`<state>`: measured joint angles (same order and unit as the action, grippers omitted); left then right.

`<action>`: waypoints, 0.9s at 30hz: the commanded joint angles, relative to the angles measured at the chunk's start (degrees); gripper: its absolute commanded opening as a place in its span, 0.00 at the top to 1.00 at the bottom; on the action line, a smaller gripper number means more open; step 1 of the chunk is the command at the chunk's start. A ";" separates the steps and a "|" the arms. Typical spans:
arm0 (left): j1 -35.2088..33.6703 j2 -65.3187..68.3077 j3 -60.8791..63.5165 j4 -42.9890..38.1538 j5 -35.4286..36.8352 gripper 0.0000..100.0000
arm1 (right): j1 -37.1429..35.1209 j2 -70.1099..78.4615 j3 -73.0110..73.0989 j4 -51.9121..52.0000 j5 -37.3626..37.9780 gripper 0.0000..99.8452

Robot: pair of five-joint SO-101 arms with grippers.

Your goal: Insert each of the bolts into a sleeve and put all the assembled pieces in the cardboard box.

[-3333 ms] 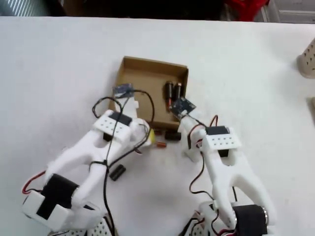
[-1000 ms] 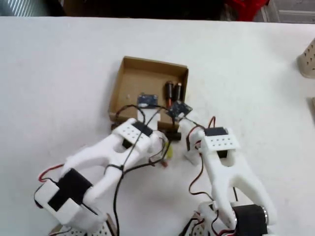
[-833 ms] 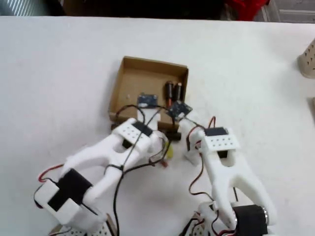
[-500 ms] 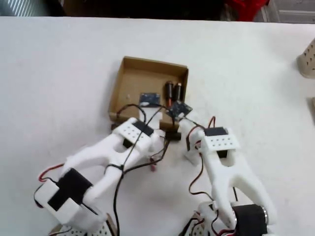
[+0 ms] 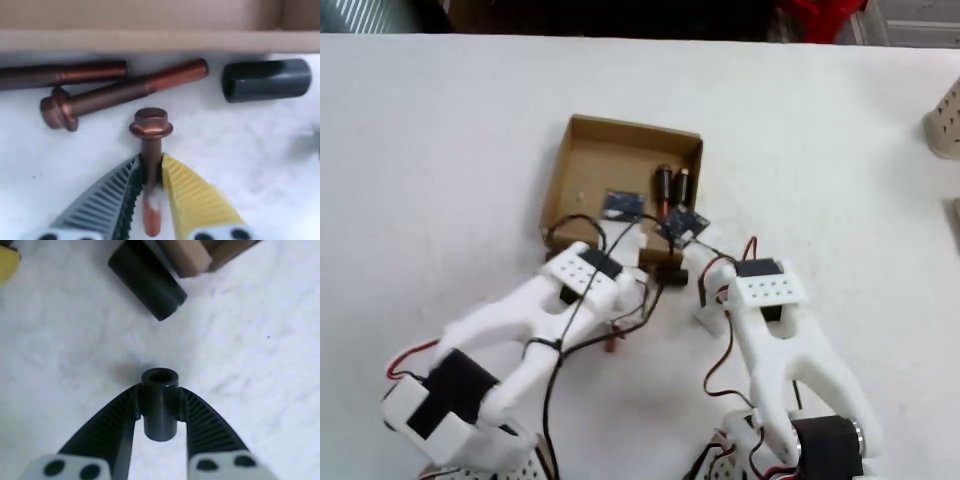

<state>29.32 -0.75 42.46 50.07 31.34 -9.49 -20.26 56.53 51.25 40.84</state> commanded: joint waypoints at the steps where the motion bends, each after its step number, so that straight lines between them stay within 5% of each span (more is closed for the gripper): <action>1: -2.59 -2.68 0.26 -0.44 -0.79 0.75 | -0.48 -0.84 -0.26 -0.84 0.97 0.98; 6: -2.59 -2.68 0.09 1.41 -0.79 0.60 | -0.48 -0.84 -0.26 -0.84 0.97 0.98; 19: -3.12 -2.51 -0.26 -4.92 -5.45 0.92 | -0.48 -0.84 -0.26 -0.84 0.97 0.98; 27: -4.79 -2.51 0.18 -5.89 -5.98 0.89 | -0.48 -0.84 -0.26 -0.84 0.97 0.98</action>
<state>25.19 -1.19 42.81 45.14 26.15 -9.49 -20.26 56.53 51.25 41.01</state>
